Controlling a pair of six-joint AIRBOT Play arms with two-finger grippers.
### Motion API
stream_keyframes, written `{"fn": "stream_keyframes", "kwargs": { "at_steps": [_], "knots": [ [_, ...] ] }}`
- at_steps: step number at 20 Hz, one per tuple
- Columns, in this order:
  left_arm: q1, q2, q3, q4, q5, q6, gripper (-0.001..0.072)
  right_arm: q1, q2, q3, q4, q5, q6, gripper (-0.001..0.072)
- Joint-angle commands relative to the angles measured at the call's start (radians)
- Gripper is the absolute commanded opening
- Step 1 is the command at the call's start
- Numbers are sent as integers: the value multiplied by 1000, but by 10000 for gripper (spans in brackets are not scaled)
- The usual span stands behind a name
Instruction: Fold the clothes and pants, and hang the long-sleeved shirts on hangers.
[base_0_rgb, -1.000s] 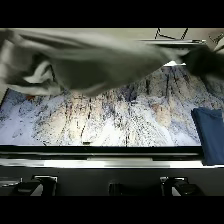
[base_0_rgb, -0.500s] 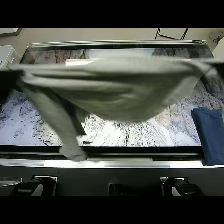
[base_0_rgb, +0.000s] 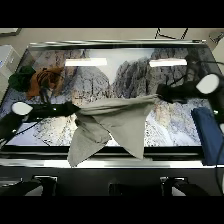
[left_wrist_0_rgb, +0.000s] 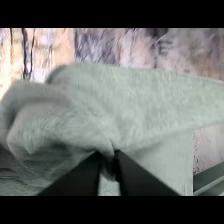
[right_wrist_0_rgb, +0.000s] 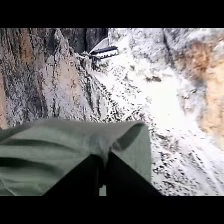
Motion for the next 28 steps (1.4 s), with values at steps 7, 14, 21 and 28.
{"fn": "stream_keyframes", "kwargs": {
  "at_steps": [7,14,21,28],
  "knots": [
    [383,-135,162,342,-655,-22,655,-306,-135,-10,109,394,-197,633],
    [492,-45,-352,282,-584,111,578,-337,31,-587,169,371,-365,685],
    [354,-46,-465,135,-406,98,578,-102,40,-698,289,146,-319,683],
    [262,-36,-452,47,-357,177,25,135,31,-698,341,-57,-179,672]
  ]
}}
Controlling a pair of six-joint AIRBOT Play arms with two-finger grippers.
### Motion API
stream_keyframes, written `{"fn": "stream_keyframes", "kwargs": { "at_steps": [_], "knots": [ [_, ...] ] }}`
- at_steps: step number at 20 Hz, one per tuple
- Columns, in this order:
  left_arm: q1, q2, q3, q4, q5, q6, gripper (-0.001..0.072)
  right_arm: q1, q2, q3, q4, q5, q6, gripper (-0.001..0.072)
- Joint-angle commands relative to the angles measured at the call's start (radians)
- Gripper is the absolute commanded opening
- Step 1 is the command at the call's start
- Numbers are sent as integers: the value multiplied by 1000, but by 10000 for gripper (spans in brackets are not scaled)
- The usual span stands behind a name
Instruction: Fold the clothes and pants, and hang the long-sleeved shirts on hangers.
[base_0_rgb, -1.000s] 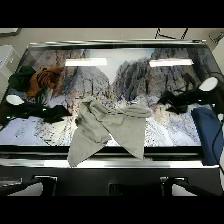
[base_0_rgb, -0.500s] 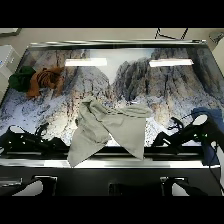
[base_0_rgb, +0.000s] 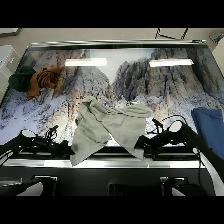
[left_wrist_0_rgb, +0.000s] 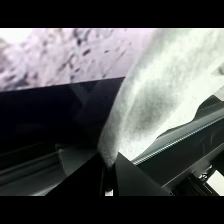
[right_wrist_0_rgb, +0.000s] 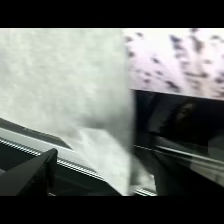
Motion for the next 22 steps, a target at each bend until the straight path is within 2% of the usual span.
{"fn": "stream_keyframes", "kwargs": {
  "at_steps": [1,2,3,4,6,9,10,12,15,18,22],
  "knots": [
    [-23,11,17,-89,13,63,25,83,-20,-4,36,-94,72,644],
    [-23,19,32,-104,11,66,25,89,-35,-4,58,-90,71,479],
    [-23,34,53,-118,7,66,25,88,-47,-4,90,-92,61,276],
    [-23,55,84,-125,-2,66,25,86,-48,-1,117,-91,29,37],
    [-21,127,183,-126,-19,65,24,86,-36,45,114,-66,-35,39],
    [3,291,455,-127,19,53,23,86,18,306,-84,35,-38,37],
    [28,343,582,-127,62,8,23,86,45,436,-179,63,-13,37],
    [97,415,850,-127,182,-72,23,86,108,749,-422,56,107,38],
    [220,473,1217,-123,340,-120,23,86,186,1202,-747,-10,204,40],
    [329,519,1421,-116,369,-174,23,86,259,1435,-799,-16,256,40],
    [371,583,1434,-114,394,-212,23,86,362,1446,-787,-23,257,40]
  ]
}}
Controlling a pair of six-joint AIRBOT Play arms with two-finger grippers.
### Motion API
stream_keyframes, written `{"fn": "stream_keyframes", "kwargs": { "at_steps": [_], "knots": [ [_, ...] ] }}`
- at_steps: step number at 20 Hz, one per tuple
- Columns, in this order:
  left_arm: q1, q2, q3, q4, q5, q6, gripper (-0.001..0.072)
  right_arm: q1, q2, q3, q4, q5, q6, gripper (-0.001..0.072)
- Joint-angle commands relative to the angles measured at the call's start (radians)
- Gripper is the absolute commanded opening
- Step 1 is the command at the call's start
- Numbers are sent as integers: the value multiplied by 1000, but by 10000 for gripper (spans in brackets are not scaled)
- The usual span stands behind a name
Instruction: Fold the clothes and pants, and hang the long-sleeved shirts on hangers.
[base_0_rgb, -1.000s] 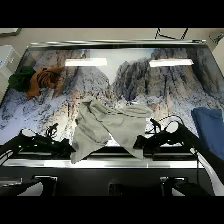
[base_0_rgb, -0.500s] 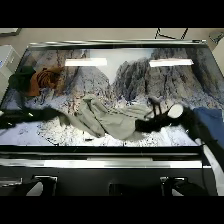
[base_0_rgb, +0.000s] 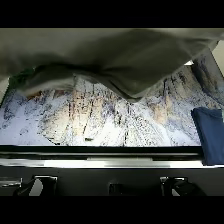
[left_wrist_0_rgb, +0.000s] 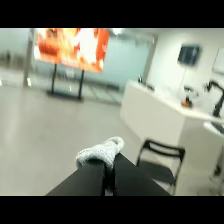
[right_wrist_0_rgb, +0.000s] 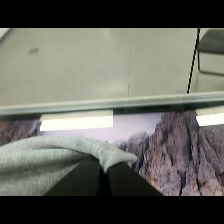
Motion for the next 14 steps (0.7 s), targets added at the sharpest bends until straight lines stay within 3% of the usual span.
{"fn": "stream_keyframes", "kwargs": {
  "at_steps": [1,6,10,12,14],
  "knots": [
    [43,43,67,7,78,-71,23,1,76,72,-56,-25,24,40],
    [39,26,67,7,139,-72,22,1,84,72,-57,-23,24,40],
    [-32,-25,67,8,221,-63,22,1,57,71,-62,-16,-33,40],
    [-39,-77,67,8,201,-56,22,1,17,71,-71,35,-36,40],
    [-39,-159,66,8,154,-51,22,1,-64,71,-70,172,-32,40]
  ]
}}
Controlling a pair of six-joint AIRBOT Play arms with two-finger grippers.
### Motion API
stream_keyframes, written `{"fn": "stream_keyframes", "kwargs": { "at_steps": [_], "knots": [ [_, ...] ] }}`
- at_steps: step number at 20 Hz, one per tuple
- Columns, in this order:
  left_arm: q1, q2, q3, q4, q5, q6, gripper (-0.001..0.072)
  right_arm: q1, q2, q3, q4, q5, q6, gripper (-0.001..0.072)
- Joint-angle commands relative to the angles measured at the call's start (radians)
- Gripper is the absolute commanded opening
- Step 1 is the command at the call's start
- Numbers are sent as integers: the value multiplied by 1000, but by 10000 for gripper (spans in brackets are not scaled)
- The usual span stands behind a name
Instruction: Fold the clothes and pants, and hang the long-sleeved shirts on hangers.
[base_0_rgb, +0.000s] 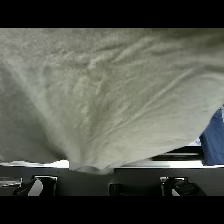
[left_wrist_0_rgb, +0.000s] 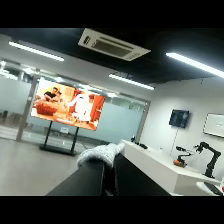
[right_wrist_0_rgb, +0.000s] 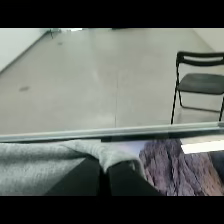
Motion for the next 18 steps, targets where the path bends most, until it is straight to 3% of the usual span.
{"fn": "stream_keyframes", "kwargs": {
  "at_steps": [1,3,4,7,9,11,14,18],
  "knots": [
    [-12,-128,1,3,-55,52,22,0,-130,-10,-9,221,-12,40],
    [-34,-271,-5,4,-128,154,22,0,-258,-86,-11,320,-6,40],
    [-55,-351,-15,4,-154,169,23,0,-330,-153,-2,303,17,42],
    [-119,-631,-35,3,-270,169,22,0,-551,-337,33,82,106,41],
    [-148,-780,-35,3,-346,130,22,0,-701,-351,47,-3,259,41],
    [-175,-891,-35,5,-433,124,22,0,-785,-351,101,-77,333,41],
    [-217,-988,-35,97,-560,115,22,0,-835,-351,164,-162,333,41],
    [-272,-1051,-49,300,-708,-18,40,0,-860,-350,190,-164,333,63]
  ]
}}
